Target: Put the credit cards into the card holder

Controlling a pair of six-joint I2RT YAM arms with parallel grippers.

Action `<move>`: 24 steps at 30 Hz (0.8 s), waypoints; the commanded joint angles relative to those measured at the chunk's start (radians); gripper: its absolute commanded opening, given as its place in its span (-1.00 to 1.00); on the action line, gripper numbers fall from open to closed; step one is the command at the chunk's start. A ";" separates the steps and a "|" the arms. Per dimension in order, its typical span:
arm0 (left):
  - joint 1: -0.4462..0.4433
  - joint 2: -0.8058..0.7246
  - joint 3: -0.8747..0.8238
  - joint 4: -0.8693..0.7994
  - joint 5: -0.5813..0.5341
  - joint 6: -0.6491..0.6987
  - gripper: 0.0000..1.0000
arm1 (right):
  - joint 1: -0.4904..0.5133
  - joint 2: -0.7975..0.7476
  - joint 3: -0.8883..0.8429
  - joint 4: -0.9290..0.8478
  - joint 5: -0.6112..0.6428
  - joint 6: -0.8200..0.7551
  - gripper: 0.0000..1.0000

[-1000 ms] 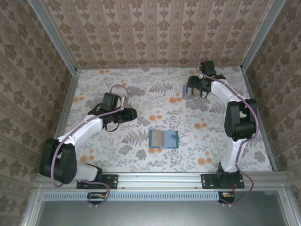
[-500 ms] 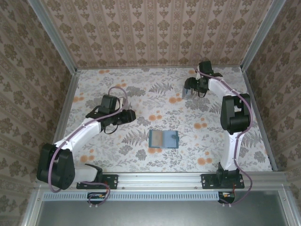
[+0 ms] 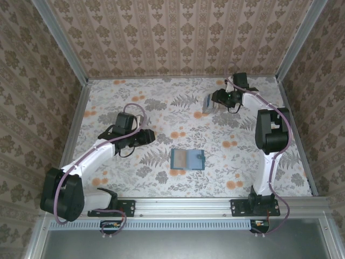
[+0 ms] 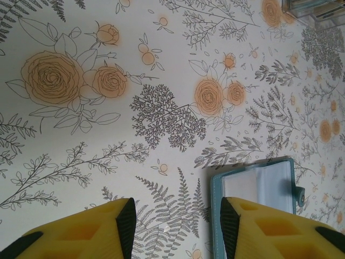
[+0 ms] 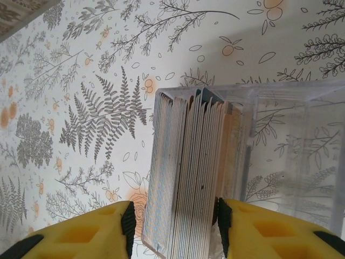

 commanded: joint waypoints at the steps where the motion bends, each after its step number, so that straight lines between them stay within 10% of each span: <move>1: -0.006 -0.011 -0.017 0.005 -0.004 -0.007 -0.04 | -0.001 -0.055 -0.036 0.061 -0.051 0.028 -0.15; 24: -0.080 0.086 0.029 0.032 0.009 -0.038 -0.04 | -0.012 -0.074 -0.034 0.037 -0.042 0.017 -0.65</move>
